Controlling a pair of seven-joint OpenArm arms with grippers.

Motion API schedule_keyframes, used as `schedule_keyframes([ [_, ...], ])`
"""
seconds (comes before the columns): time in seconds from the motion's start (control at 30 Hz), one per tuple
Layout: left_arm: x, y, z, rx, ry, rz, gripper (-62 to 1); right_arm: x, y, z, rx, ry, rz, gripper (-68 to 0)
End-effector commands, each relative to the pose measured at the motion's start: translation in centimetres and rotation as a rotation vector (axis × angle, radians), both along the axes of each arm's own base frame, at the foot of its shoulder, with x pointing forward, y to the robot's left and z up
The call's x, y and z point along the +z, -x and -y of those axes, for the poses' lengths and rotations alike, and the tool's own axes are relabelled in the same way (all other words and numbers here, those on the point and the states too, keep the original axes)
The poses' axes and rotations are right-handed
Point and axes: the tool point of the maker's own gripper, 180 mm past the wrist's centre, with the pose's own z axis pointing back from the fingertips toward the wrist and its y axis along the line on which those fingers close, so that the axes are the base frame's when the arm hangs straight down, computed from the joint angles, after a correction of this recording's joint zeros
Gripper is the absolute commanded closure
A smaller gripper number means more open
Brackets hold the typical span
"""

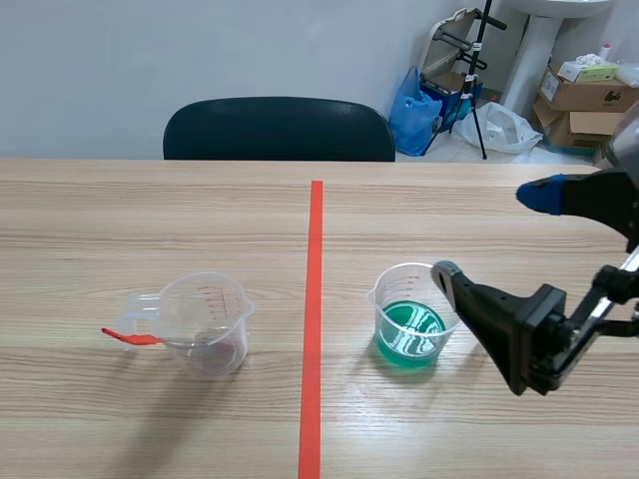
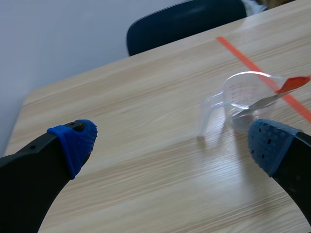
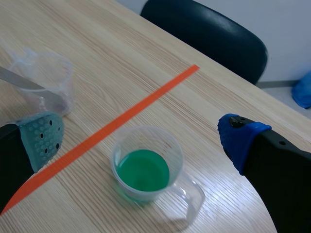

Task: Do the redox reaction experiment

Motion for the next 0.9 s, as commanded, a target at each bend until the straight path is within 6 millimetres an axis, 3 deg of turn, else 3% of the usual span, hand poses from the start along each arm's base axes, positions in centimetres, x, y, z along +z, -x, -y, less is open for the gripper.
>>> schedule_keyframes([
  [0.0, 0.0, 0.5, 0.0, 0.006, -0.002, 0.01, -62.3, 1.4, -0.4, -1.0, 0.033, -0.022, 0.041, -67.9],
  [0.17, -1.0, 1.8, -0.6, 0.029, -0.023, -0.019, -62.3, 1.8, -0.4, -3.4, 0.107, -0.038, 0.057, -67.9],
  [0.5, -1.0, 1.8, -0.7, 0.031, -0.023, -0.019, -62.3, 0.6, 1.4, -9.8, 0.355, 0.035, 0.067, -67.9],
  [0.87, -1.0, 1.8, -0.7, 0.031, -0.024, -0.019, -62.3, -3.3, 2.3, -15.2, 0.516, 0.059, 0.036, -67.9],
])
